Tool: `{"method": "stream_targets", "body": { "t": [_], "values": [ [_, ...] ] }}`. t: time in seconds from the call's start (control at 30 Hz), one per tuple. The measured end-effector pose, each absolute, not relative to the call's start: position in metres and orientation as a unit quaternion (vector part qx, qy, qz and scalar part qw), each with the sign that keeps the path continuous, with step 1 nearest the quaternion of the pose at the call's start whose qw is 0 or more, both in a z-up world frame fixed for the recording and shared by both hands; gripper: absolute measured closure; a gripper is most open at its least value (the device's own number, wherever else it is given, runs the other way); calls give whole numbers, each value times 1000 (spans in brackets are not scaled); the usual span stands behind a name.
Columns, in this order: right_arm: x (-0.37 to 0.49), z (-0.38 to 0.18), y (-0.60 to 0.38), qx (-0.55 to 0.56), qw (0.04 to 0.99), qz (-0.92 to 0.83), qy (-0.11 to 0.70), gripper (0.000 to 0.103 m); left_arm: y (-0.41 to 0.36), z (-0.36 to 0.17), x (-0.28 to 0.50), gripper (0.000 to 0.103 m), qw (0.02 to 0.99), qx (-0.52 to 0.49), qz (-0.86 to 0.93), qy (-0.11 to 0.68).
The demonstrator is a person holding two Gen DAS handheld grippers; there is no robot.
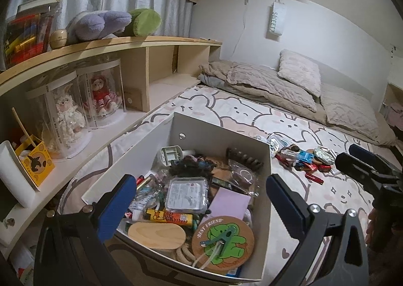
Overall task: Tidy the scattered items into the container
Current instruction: 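Withdraw both tools from the white box back toward the pile, then move both tools over the scattered pile on the sheet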
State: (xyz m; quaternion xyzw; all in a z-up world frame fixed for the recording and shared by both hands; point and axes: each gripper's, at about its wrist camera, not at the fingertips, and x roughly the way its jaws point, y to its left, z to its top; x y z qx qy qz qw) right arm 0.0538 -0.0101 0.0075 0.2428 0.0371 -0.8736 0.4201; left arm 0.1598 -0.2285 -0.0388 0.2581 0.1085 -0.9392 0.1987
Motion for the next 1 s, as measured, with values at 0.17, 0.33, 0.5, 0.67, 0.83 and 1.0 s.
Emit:
{"method": "stream_targets", "body": {
  "t": [0.17,0.33,0.5,0.67,0.83,1.0],
  "values": [
    [63,7,0,237,411,-879,42,0,-219,-34,165,0,194,252,-943,101],
    [69,9,7,234,405,-883,42,0,-211,-28,172,0,191,245,-945,98],
    [76,12,15,228,402,-886,42,0,-204,-23,177,0,188,239,-948,94],
    [82,18,25,223,395,-890,37,0,-197,-18,177,0,179,235,-951,89],
    [82,27,40,222,383,-896,32,0,-185,-11,172,0,167,229,-955,86],
    [78,35,56,215,373,-902,33,0,-173,-4,161,0,157,225,-958,83]
  ]
}}
